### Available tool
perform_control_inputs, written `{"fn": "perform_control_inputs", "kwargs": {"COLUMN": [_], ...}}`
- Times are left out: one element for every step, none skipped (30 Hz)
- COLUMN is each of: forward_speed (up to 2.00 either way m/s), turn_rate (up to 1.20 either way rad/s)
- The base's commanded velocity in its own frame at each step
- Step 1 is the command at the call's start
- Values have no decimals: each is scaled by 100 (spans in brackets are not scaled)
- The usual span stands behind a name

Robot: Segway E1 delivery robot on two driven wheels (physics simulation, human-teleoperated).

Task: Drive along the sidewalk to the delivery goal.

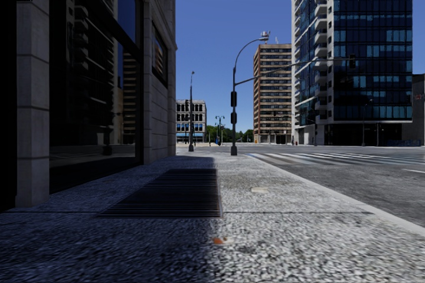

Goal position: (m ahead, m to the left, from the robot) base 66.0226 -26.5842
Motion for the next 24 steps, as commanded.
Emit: {"fn": "perform_control_inputs", "kwargs": {"forward_speed": [200, 200, 200, 200, 200, 200, 200, 200, 200, 200, 200, 200, 200, 200, 200, 200, 200, 200, 200, 200, 200, 200, 200, 200], "turn_rate": [0, 0, 0, 0, 0, 0, 0, 0, 0, 0, 0, 0, 0, 0, 0, 0, 0, 0, 0, 0, 0, 0, 0, 0]}}
